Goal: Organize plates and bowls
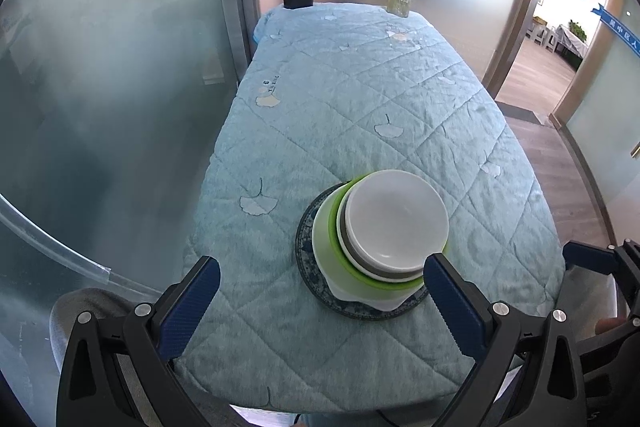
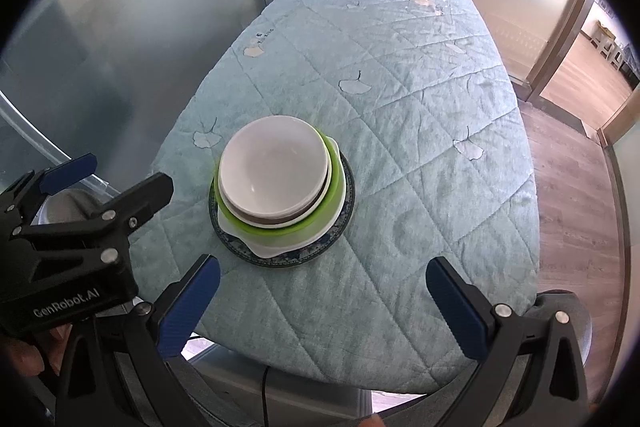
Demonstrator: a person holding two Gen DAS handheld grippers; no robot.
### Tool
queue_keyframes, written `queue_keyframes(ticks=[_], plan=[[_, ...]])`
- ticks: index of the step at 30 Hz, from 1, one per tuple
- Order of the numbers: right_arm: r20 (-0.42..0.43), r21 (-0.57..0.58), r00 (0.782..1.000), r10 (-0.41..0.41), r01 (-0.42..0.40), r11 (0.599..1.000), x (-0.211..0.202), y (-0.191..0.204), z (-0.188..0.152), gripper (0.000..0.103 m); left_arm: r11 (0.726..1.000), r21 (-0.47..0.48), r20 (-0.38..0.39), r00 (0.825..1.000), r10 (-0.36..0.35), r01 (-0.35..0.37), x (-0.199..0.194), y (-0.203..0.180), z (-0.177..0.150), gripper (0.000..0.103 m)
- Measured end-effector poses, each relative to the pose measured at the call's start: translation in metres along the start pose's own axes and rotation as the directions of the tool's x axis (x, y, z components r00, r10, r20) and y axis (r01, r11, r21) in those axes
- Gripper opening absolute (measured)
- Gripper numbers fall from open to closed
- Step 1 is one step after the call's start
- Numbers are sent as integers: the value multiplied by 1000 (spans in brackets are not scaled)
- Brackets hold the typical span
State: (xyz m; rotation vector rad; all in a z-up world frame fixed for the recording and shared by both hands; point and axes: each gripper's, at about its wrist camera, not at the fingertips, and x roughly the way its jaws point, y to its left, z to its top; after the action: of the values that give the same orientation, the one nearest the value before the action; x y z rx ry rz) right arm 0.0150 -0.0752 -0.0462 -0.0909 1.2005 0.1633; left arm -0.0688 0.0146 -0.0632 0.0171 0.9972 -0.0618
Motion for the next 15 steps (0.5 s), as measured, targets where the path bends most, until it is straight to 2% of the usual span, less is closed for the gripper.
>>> queue_keyframes(ticks=[15], plan=[[-11,19,1000,-11,11,1000,5,-4,-4,102,1000,14,-14,1000,-7,7,6,-5,-1,102]])
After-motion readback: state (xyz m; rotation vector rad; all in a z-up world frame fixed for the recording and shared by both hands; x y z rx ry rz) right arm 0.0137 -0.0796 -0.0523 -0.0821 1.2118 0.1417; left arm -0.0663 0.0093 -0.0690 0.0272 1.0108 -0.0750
